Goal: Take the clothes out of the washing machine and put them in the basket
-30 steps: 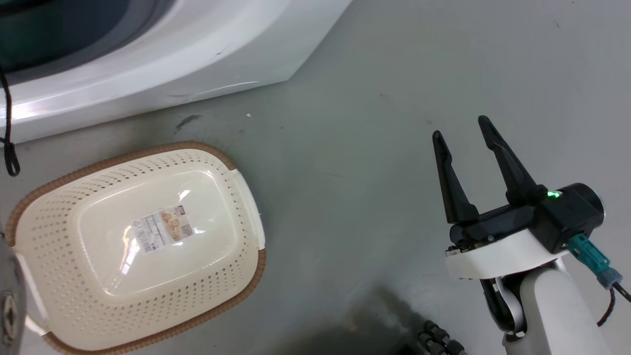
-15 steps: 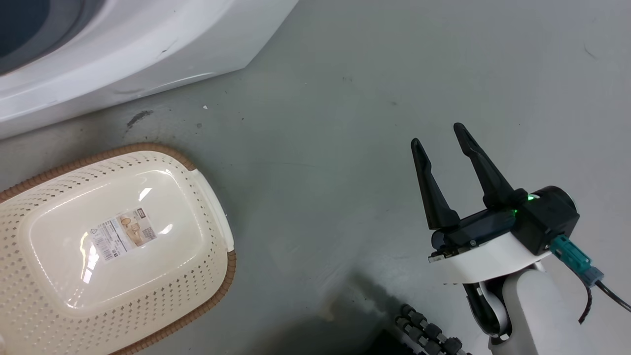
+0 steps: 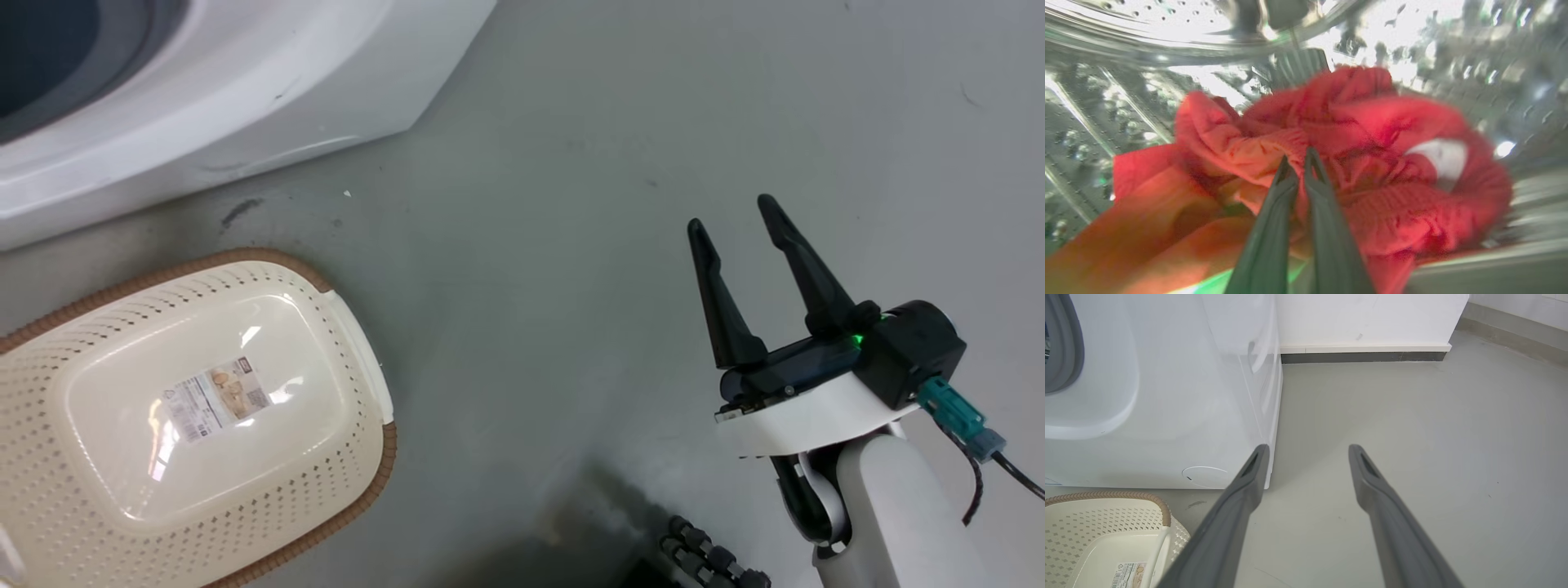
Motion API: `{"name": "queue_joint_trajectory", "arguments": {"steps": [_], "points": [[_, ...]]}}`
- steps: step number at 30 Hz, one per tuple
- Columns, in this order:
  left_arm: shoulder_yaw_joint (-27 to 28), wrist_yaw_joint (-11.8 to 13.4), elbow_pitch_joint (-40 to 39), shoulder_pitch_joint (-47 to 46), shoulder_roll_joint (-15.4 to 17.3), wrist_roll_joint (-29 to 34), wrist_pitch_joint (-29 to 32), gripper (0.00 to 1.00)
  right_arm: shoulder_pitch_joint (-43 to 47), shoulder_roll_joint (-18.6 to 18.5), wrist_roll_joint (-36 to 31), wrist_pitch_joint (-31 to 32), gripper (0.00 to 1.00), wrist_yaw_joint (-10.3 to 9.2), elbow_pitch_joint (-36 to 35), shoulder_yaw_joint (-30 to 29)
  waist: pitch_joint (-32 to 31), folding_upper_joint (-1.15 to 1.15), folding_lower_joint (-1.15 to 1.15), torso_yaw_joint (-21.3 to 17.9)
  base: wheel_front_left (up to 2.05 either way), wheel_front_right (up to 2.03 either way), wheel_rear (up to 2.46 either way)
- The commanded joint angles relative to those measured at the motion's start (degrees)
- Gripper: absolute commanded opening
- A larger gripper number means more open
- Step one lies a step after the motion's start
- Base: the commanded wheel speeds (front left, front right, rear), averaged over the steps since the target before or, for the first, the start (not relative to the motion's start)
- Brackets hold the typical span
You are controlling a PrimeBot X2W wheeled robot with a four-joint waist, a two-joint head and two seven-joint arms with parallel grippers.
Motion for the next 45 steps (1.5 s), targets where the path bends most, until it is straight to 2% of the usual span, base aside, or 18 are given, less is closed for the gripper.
{"name": "queue_joint_trajectory", "arguments": {"steps": [1, 5, 10, 17, 23, 33, 45], "points": [[0.5, 0.4, -0.2, 1.1, -0.7, -0.7, -1.7, 0.0, -0.1, 0.1, -0.4, -0.3, 1.0, -0.05, 0.1, -0.5, -1.4, 0.0, 0.0, 0.8, 0.0, 0.0, 0.0], [1.3, 1.2, -0.1, 4.2, -1.7, -2.0, -9.3, 0.0, 1.1, 0.1, -1.1, 0.2, 1.0, -0.05, 0.3, -1.5, -4.9, 0.0, 0.0, 2.0, 0.0, 0.0, 0.0], [1.5, 0.9, 1.5, 8.5, -4.4, -3.5, -17.9, 0.0, 2.8, 0.1, -2.4, 1.6, 1.0, -0.05, -0.2, -3.0, -10.1, 0.0, 0.0, 3.9, 0.0, 0.0, 0.0], [1.4, 0.7, 5.1, 14.6, -7.7, -5.0, -26.3, 0.0, 6.4, 0.1, -3.6, 4.0, 1.0, -0.05, -0.7, -4.2, -18.7, 0.0, 0.0, 5.8, 0.0, 0.0, 0.0], [1.7, 1.0, 4.0, 20.8, -9.8, -5.7, -28.2, 0.0, 10.0, 0.1, -4.4, 6.2, 1.0, -0.05, -2.0, -5.1, -25.5, 0.0, 0.0, 7.0, 0.0, 0.0, 0.0], [4.5, 0.9, -8.1, 31.9, -11.8, -6.3, -28.2, 0.0, 14.5, 0.1, -5.2, 9.1, 1.0, -0.05, -4.6, -6.6, -32.9, 0.0, 0.0, 8.9, 0.0, 0.0, 0.0], [6.8, 0.8, -25.1, 46.6, -17.0, -5.9, -28.2, 0.0, 19.5, 0.1, -5.5, 11.6, 1.0, -0.05, -7.2, -8.8, -38.8, 0.0, 0.0, 12.7, 0.0, 0.0, 0.0]]}}
